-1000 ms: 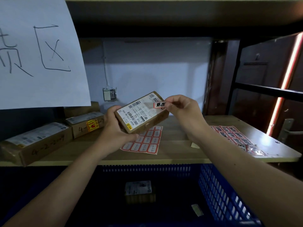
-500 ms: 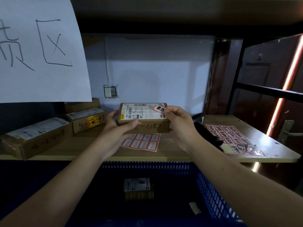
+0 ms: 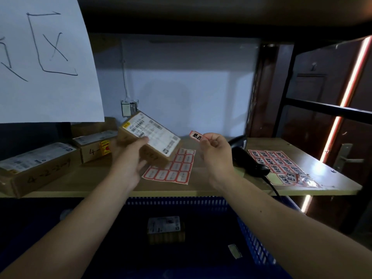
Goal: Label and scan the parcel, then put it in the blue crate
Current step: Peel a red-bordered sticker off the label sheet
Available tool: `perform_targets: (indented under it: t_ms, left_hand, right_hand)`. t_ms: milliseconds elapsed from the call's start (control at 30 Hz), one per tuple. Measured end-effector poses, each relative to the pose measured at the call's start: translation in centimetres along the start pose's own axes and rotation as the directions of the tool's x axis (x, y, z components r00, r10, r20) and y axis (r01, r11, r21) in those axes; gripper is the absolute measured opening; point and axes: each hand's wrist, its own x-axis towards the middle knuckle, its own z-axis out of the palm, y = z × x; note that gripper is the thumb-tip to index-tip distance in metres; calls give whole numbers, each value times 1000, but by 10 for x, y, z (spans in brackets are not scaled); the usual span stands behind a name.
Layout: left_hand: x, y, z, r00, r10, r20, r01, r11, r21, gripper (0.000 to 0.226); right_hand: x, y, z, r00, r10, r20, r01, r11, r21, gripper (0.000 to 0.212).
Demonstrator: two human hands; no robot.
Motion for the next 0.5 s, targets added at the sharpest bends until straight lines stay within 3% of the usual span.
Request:
perform_targets:
  t_ms: [133, 233, 333, 500]
  left_hand:
    - [9, 16, -14, 996, 18, -87, -19, 1000, -9, 46]
    - [11, 20, -19, 997, 29, -74, -28, 1000, 6, 37]
    - [11, 20, -21, 996, 48, -70, -46, 999, 27, 24]
    - [13, 15, -24, 995, 58, -77, -55, 998, 42, 28]
  right_hand:
    - [12, 3, -10, 980, 112, 162, -50, 937, -346, 14]
    - [16, 10, -8, 913, 240, 330, -41, 858, -511, 7]
    - [23, 17, -1, 878, 286, 384, 19, 780, -625, 11]
    - [25, 18, 8, 840, 301, 452, 240, 540, -807, 11]
